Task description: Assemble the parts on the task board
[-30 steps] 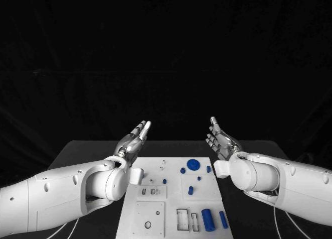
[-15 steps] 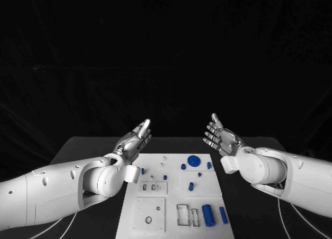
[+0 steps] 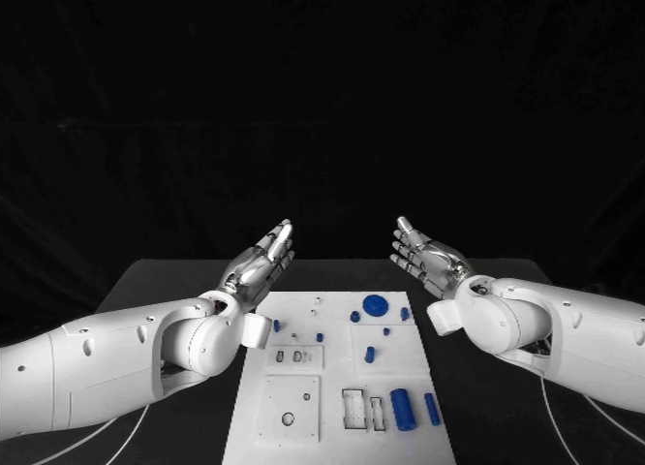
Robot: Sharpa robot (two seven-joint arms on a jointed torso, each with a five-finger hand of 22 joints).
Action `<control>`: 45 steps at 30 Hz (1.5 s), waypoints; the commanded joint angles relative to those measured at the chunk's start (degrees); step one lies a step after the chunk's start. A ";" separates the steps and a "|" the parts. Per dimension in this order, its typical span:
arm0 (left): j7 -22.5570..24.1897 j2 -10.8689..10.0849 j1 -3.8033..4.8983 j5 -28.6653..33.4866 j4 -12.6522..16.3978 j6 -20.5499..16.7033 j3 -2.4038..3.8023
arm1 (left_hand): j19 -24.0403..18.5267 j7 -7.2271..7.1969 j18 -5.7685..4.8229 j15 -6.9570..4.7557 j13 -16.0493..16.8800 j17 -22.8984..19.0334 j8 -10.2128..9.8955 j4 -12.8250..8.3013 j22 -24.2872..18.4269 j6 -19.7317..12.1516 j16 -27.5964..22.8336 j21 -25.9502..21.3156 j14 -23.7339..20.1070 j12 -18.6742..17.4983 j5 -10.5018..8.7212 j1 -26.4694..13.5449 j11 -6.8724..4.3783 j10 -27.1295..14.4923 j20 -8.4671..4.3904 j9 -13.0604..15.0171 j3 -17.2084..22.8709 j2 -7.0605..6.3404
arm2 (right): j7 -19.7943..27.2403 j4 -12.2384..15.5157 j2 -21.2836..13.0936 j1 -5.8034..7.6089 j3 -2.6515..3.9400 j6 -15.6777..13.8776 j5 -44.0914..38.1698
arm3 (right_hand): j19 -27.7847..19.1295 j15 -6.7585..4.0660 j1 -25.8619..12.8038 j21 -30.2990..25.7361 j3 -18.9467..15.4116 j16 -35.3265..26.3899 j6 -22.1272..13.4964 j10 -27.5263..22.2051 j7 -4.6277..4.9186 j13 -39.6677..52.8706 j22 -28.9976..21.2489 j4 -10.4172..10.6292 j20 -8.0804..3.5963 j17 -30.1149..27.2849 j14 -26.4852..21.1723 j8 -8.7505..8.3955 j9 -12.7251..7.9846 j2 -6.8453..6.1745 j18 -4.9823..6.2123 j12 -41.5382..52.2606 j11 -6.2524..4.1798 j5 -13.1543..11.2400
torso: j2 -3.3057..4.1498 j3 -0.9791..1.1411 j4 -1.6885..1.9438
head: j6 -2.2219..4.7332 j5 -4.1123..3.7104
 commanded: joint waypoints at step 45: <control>5.72 -14.55 3.04 -24.74 10.43 -4.94 0.88 | 0.01 2.11 1.34 2.80 -0.06 -0.09 0.70 0.15 -0.09 5.09 -0.21 -0.22 -0.05 -0.33 16.88 12.81 1.53 0.02 8.20 0.59 3.01 1.28 | -26.77 13.12 -3.67 10.02 0.02 4.52 -117.50 | 77.64 -1.24 23.39 64.19 33.33 46.29 50.32 53.15 3.43 5.88 51.91 -10.79 0.34 28.85 78.45 6.12 10.76 -17.11 -3.14 7.39 5.44 -0.37 | 14.86 -0.81 1.21 | -5.83 1.45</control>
